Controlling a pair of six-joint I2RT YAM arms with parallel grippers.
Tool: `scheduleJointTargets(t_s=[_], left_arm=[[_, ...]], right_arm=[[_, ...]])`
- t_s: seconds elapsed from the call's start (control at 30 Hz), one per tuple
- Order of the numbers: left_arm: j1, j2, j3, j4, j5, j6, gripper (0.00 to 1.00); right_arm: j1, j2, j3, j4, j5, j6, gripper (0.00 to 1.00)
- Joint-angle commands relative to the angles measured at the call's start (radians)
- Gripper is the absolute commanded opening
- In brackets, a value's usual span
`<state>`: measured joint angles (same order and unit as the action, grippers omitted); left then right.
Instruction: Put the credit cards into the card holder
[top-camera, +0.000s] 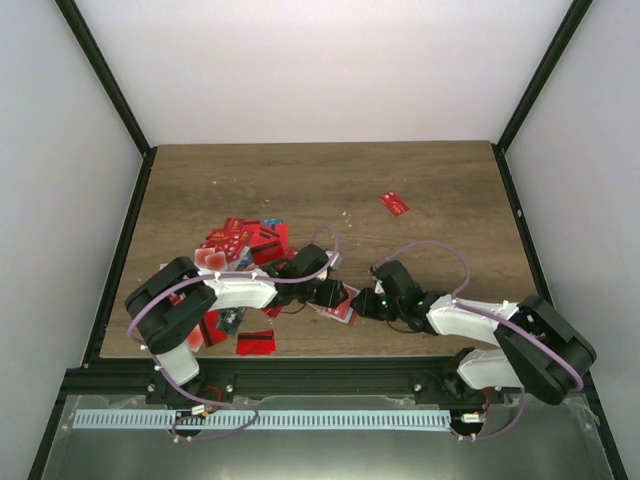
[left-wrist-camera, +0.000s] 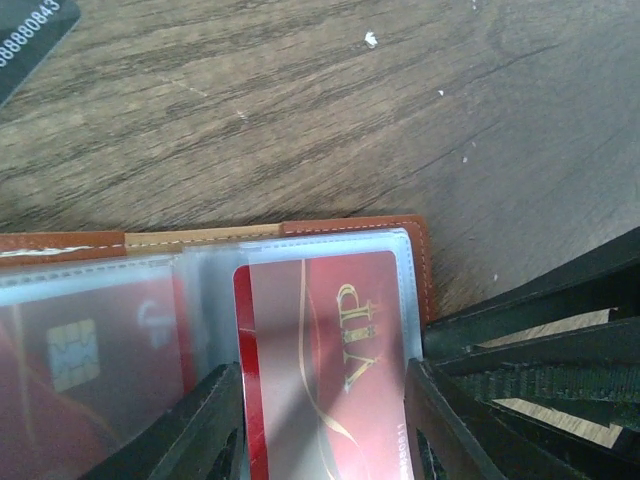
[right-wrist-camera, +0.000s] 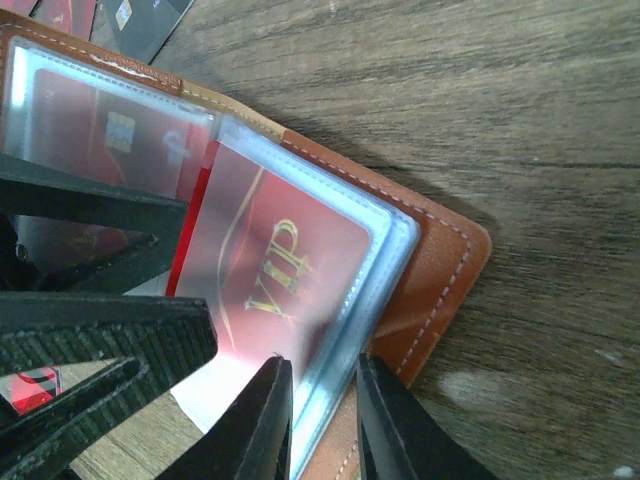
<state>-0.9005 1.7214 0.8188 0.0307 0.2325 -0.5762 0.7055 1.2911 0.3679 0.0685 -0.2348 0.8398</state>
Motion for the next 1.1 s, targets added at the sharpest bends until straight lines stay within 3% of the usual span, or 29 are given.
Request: scheduleJointTargets(t_s=[0.0,0.13,0.37,0.6,0.87,1.07], left_arm=[[-0.022,-0.007,-0.002,0.053,0.061,-0.006,0.46],[-0.025,-0.010,0.002,0.052,0.074,0.004,0.46],[-0.025,-0.093,-0.004,-0.062,-0.075,0.016,0.48],[-0.026,-0.175,-0.017,-0.114,-0.090,0.052,0.47],[-0.025,-0.114,-0.014,-0.089,-0.050,0.073,0.14],[-0.025,-0.072,-0.019,-0.062,-0.039,0.068,0.04]], right_arm=[[0.002,0.014,0.035,-0.049,0.041,-0.031,0.21],[0.000,-0.002,0.054,-0.075,0.054,-0.051,0.21],[0.000,-0.082,0.057,-0.145,0.081,-0.081,0.22],[-0.001,-0.150,0.036,-0.149,0.041,-0.077,0.26],[-0.001,-0.161,0.035,-0.139,0.023,-0.063,0.28],[-0.001,-0.173,0.035,-0.153,0.042,-0.055,0.28]])
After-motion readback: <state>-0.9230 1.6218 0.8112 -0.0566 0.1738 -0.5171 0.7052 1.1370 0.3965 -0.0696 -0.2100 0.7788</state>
